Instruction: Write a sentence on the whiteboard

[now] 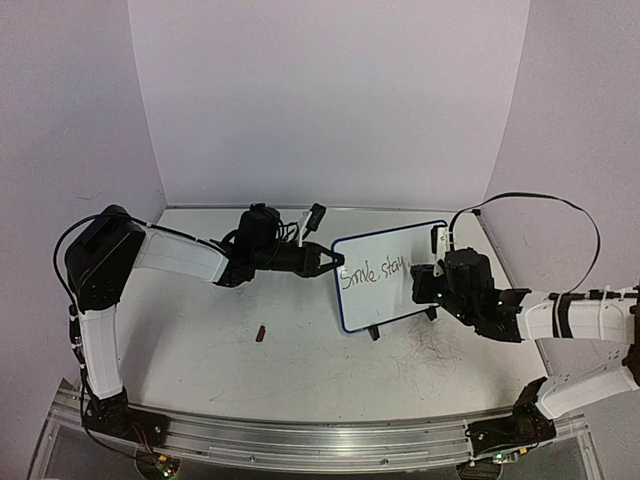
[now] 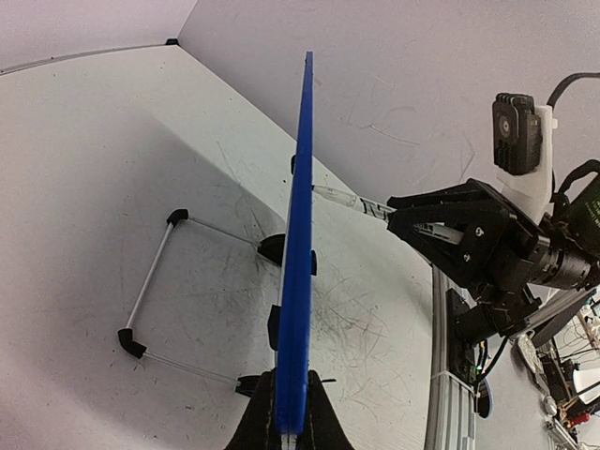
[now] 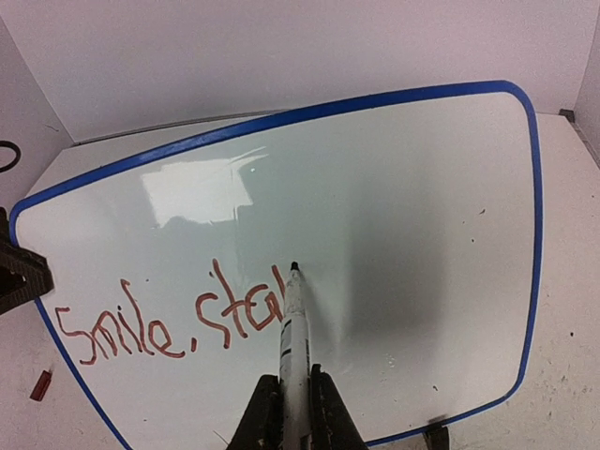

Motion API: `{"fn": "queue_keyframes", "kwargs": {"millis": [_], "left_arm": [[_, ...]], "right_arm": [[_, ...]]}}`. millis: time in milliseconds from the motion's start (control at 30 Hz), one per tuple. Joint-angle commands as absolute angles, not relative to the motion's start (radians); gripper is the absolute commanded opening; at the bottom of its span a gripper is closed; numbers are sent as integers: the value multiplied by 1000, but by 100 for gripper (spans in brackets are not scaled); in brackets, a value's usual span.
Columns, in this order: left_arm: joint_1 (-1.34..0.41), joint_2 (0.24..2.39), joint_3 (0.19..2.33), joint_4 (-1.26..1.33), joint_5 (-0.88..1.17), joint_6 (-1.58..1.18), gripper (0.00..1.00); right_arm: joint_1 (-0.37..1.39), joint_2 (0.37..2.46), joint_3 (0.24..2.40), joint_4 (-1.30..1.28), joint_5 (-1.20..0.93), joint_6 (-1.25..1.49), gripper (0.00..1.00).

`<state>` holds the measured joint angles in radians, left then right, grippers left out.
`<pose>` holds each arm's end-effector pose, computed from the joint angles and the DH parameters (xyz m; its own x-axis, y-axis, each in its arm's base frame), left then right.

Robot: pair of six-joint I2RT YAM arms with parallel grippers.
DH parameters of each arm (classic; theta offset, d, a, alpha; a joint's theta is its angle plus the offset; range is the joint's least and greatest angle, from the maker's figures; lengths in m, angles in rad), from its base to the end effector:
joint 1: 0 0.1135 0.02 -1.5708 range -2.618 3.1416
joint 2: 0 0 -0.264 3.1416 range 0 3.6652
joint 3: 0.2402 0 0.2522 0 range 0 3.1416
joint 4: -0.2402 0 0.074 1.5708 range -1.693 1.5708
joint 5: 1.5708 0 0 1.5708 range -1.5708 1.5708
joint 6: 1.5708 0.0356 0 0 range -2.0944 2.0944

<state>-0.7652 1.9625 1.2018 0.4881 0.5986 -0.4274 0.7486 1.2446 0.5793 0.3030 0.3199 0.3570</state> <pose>0.3029 -0.3187 0.2042 -0.5762 0.0786 -0.8136 0.7965 0.2774 -0.5373 0.2025 0.1728 0.2214 -0.3938 0.0870 -0.9151 -0.3127 0.9234 0.2224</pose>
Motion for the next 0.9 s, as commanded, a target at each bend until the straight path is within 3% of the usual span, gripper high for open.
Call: {"fn": "queue_keyframes", "kwargs": {"millis": [0,867], "left_arm": [[-759,1915,1190,457,606,-414,0],[-759,1918,1187,462,603,-411,0]], "right_arm": [[745,1268,620,343,328,336,0],[746,1236,530,192,245,456,0]]}}
